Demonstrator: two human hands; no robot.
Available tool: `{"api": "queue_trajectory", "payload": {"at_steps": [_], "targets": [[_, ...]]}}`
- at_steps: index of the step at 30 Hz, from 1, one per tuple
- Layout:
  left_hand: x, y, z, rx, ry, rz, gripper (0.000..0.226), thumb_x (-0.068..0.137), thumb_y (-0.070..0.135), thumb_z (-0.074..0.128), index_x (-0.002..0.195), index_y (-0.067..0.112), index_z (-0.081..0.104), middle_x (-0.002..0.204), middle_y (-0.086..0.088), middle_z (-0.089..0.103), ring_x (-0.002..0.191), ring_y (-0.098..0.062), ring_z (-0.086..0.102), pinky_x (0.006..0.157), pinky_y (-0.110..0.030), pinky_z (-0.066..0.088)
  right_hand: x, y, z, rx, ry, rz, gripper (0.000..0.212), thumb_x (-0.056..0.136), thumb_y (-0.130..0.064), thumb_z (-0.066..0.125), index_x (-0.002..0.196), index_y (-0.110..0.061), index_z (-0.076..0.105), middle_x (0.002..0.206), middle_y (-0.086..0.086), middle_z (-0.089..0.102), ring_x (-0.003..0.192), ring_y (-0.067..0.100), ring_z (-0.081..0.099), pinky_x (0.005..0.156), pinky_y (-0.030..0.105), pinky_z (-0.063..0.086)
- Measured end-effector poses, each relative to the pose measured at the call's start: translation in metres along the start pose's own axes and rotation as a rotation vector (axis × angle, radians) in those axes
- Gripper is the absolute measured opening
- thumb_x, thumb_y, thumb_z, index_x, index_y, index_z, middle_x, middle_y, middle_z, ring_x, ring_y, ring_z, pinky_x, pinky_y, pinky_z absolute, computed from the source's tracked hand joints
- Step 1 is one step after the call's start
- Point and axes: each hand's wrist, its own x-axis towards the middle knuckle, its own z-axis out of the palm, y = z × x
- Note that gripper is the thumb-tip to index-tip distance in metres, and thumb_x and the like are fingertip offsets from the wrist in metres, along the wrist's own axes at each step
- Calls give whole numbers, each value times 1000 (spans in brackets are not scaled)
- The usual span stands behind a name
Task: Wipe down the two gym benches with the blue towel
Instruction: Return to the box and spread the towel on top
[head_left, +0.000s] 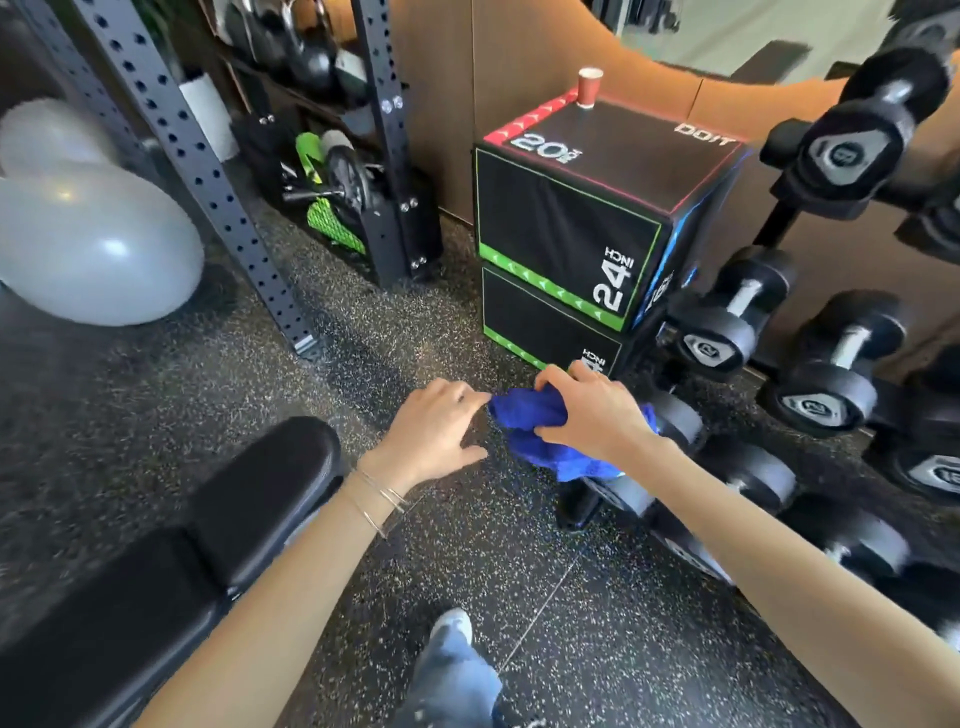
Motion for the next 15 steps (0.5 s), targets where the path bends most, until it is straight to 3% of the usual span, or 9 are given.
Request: {"api": "queue_trajectory", "payload": {"at_steps": [8,15], "targets": [[82,-89,-18,38,-10,93,72,84,48,60,143,17,32,139,-4,44,126,-23,40,105,-39,38,99,-9,-11,23,12,75,47,77,-42,66,118,-28,47,101,1,44,97,29,51,78,35,38],[169,-115,-9,56,-31,128,71,83,47,60,141,17,34,135,-4,45,122,-25,43,99,-43,42,173,25,-16,14,-7,105,48,77,-42,66,117,-28,46,92,-3,34,93,28,51,79,37,39]]}}
